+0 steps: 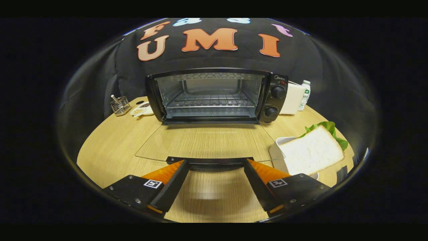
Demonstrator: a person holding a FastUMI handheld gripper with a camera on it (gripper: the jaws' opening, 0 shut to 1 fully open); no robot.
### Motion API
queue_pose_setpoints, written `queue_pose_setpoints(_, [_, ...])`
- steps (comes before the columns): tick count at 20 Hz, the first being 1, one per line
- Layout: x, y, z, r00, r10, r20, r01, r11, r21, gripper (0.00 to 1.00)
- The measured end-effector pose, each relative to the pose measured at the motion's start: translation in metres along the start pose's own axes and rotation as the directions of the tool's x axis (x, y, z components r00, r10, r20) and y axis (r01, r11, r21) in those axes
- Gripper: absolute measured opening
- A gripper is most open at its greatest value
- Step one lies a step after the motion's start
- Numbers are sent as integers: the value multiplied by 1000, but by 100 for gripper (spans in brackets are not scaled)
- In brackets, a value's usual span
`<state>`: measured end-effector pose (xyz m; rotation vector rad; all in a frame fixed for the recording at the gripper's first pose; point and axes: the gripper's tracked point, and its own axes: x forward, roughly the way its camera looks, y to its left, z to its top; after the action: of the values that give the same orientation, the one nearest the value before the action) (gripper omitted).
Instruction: Open the toaster oven, put the food inside, and close the toaster oven door.
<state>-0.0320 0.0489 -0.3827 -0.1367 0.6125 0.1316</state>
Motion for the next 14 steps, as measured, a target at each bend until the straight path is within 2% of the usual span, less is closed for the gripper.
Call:
queue_pose_setpoints(6, [-6,-4,5,1000,5,-16,-5,1000,8,100])
queue_pose_setpoints(11, [-37,-23,30,1000,12,22,-13,1000,27,100])
queue_pose_setpoints(14, [-59,-40,37,999,53,0,-53,997,54,100])
